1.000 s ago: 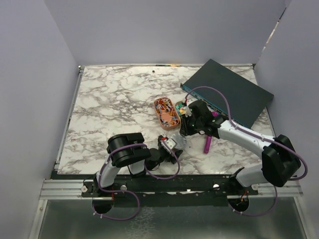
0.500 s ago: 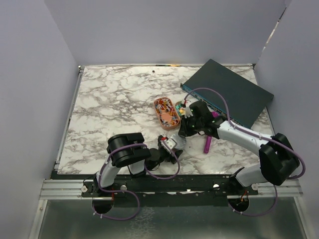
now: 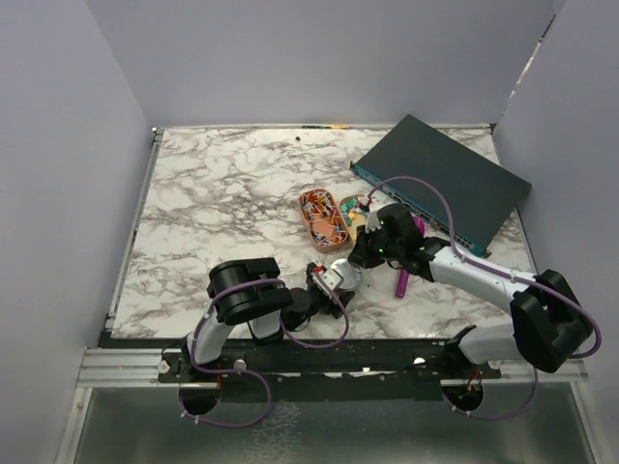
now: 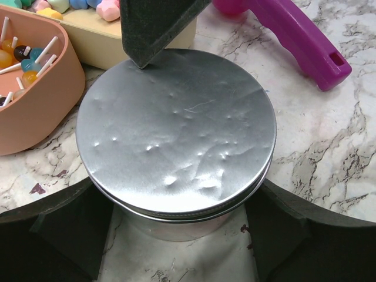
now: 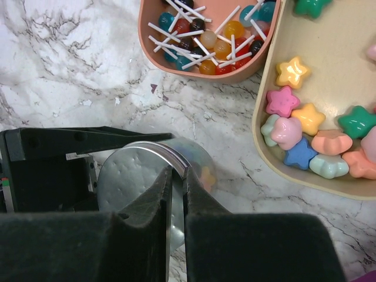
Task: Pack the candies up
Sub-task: Screw the bottle lid onto the packing bottle.
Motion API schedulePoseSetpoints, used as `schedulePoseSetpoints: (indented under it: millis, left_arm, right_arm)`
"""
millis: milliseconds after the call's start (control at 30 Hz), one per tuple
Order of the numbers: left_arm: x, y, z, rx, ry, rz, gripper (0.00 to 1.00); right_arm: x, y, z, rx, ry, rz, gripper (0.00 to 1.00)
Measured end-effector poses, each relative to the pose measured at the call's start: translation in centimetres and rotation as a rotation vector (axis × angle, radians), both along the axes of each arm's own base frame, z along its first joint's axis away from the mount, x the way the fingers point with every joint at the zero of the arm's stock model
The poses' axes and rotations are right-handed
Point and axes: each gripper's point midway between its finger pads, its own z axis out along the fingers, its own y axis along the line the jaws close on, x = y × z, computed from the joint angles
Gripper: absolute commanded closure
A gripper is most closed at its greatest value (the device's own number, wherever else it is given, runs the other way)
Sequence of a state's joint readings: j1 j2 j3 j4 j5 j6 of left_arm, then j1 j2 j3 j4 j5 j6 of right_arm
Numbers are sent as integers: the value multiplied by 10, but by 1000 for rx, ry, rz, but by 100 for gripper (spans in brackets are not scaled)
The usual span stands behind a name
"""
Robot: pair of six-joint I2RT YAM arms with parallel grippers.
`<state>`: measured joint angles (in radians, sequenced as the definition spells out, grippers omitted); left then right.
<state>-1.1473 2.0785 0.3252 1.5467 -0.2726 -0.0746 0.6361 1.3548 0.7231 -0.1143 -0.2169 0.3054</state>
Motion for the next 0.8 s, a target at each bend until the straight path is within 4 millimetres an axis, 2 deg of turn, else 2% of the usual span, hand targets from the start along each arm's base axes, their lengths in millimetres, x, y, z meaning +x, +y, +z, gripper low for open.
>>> schedulePoseSetpoints:
  millis: [800]
  left_arm:
    - [-7,-2,-1,1,13,-78,62]
  right_arm:
    - [-19,-11,1,93,-11,-126,97]
